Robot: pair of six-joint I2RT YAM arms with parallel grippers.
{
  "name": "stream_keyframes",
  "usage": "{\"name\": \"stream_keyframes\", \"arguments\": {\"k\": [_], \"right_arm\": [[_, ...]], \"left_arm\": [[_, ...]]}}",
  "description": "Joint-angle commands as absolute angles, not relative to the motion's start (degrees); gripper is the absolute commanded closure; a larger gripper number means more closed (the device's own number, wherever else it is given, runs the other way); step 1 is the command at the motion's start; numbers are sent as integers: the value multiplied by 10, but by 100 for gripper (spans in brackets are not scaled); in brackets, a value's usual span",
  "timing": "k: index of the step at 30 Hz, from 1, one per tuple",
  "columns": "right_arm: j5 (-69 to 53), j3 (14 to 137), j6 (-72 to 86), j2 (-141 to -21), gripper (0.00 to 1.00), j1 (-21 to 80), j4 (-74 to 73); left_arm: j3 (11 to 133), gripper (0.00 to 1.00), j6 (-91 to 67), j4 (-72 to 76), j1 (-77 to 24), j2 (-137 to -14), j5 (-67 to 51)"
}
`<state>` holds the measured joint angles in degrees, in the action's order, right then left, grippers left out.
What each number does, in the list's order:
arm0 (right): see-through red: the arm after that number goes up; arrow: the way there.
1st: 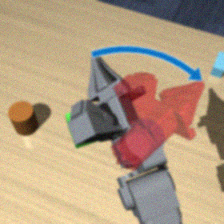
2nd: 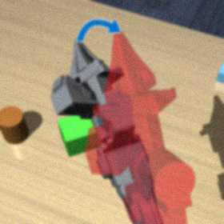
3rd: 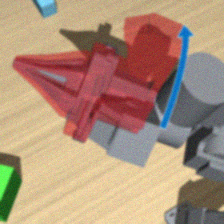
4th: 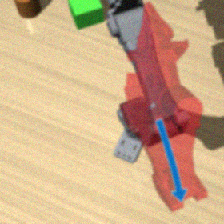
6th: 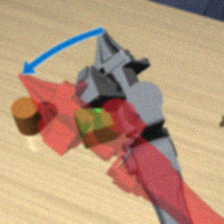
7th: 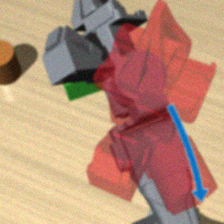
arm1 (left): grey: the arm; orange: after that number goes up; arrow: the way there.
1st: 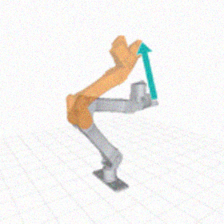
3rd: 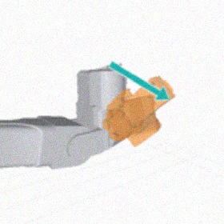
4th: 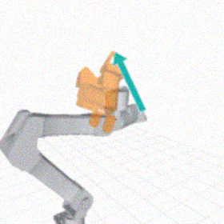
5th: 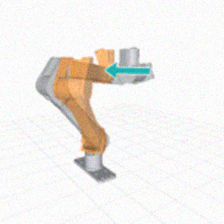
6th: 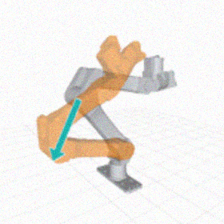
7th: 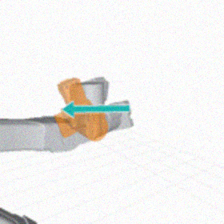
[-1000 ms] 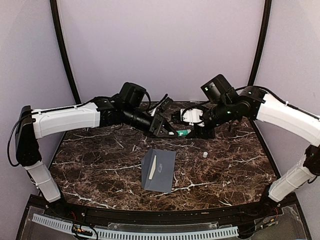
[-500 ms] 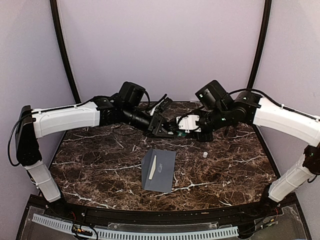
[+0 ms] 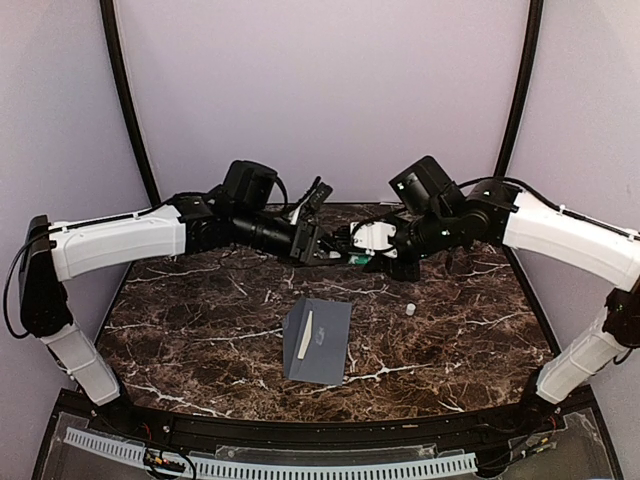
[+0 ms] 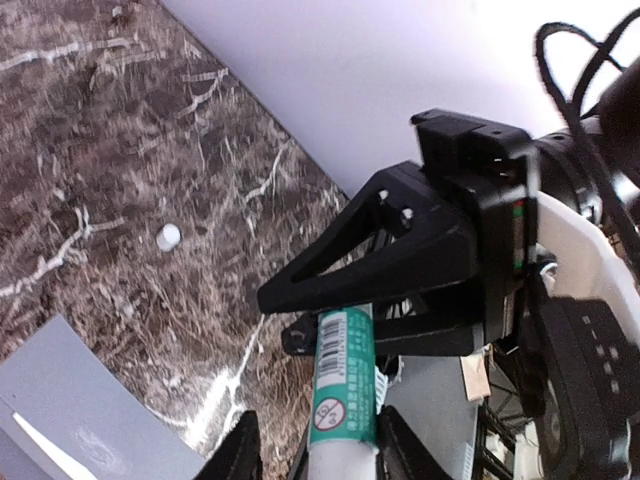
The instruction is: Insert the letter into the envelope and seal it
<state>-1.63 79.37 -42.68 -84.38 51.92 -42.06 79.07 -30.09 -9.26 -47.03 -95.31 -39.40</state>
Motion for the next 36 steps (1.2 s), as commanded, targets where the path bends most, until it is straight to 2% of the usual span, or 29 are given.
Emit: {"name": "stream_keyframes", "arguments": {"k": [1,5,7,13,18,26,29,36], "right_arm": [[-150,852,-327,-849,97,477,-399],[-281,876,-261,-852,97,436,-399],[-341,882,-230,-851,97,423,-392],[-495,881,-155,-859,97,377,-367],[-557,863,-112,-864,95,365,-334],[-591,855,-86,-877,95,364,-316],[-595,851,-82,-879,95,363,-310],[-603,850,-76,-885,94,361,-307]], "left_arm": [[724,61,-285,40,-467,-849,-274],[577,56,-312,303,-476,-793,-215],[547,55,-302,434,-490,-790,-190],[533,54,-295,581,-516,-833,-170],[547,53,-292,635,-523,-874,-187],[587,53,-302,692,-534,-947,-193],[598,55,-314,710,-536,-970,-193],[624,67,-328,731,-537,-1004,-207]]}}
